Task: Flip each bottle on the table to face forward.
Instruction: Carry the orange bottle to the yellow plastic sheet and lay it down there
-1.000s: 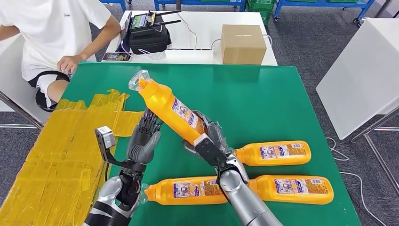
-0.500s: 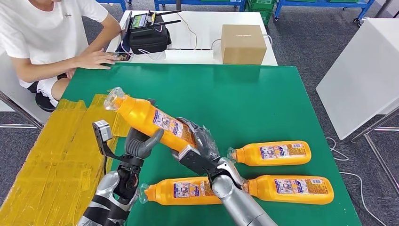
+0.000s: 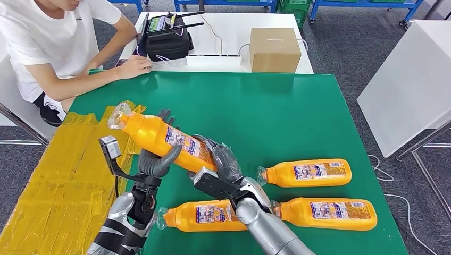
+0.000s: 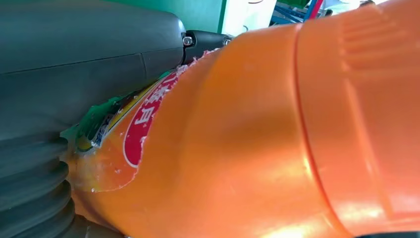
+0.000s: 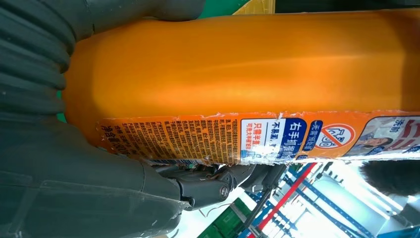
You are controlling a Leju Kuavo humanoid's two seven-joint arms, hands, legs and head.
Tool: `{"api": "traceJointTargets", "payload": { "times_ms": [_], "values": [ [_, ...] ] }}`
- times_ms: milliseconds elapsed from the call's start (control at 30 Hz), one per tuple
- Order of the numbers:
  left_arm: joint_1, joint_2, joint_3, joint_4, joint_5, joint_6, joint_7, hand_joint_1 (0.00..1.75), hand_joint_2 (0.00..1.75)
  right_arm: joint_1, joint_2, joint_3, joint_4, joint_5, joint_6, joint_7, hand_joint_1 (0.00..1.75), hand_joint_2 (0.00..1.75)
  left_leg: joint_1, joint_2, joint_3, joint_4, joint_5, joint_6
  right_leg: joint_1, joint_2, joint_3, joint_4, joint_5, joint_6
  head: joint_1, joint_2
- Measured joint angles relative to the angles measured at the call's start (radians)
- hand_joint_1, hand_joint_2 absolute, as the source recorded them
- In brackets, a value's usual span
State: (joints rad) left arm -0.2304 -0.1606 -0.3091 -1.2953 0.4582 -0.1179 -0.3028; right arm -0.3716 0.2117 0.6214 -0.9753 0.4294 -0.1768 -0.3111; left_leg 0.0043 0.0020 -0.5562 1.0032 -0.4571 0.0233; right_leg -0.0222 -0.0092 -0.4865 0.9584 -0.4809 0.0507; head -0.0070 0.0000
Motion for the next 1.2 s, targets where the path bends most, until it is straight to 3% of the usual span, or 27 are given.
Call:
{"api": "traceJointTargets", "payload": {
  "times_ms": [600,667,733,800,967,1200],
  "values": [
    [0.005,-0.001,0.009,-0.009,0.016,0.001,-0.009,1.75,1.75,-0.012,0.0,0.015,0.018,-0.002,-0.01,0.0,1.75,1.75,0.0,0.0,0.0,0.0,0.0,0.0,0.0,0.0,0.0,0.0,0.0,0.0,0.0,0.0],
    [0.005,-0.003,0.01,-0.009,0.015,0.002,-0.01,1.75,1.75,-0.01,0.0,0.016,0.021,-0.004,-0.017,-0.001,1.06,1.75,0.0,0.0,0.0,0.0,0.0,0.0,0.0,0.0,0.0,0.0,0.0,0.0,0.0,0.0],
    [0.004,-0.005,0.01,-0.009,0.011,0.004,-0.012,1.75,1.75,-0.004,0.0,0.016,0.023,-0.008,-0.028,-0.004,0.18,1.75,0.0,0.0,0.0,0.0,0.0,0.0,0.0,0.0,0.0,0.0,0.0,0.0,0.0,0.0],
    [0.004,-0.006,0.011,-0.011,0.005,0.01,-0.015,1.75,1.75,0.004,-0.001,0.016,0.022,-0.011,-0.035,-0.007,0.0,1.75,0.0,0.0,0.0,0.0,0.0,0.0,0.0,0.0,0.0,0.0,0.0,0.0,0.0,0.0],
    [0.005,-0.005,0.011,-0.04,-0.141,0.129,-0.088,1.75,1.75,0.039,-0.014,0.011,-0.034,-0.016,-0.069,-0.012,0.0,1.75,0.0,0.0,0.0,0.0,0.0,0.0,0.0,0.0,0.0,0.0,0.0,0.0,0.0,0.0],
    [0.017,0.012,0.011,-0.128,-0.417,0.311,-0.154,1.75,1.75,0.155,-0.07,-0.016,-0.317,-0.006,-0.123,-0.021,0.0,1.75,0.0,0.0,-0.001,0.0,0.0,0.0,0.0,0.0,-0.001,0.0,0.0,0.0,0.0,0.0]
  ]
}}
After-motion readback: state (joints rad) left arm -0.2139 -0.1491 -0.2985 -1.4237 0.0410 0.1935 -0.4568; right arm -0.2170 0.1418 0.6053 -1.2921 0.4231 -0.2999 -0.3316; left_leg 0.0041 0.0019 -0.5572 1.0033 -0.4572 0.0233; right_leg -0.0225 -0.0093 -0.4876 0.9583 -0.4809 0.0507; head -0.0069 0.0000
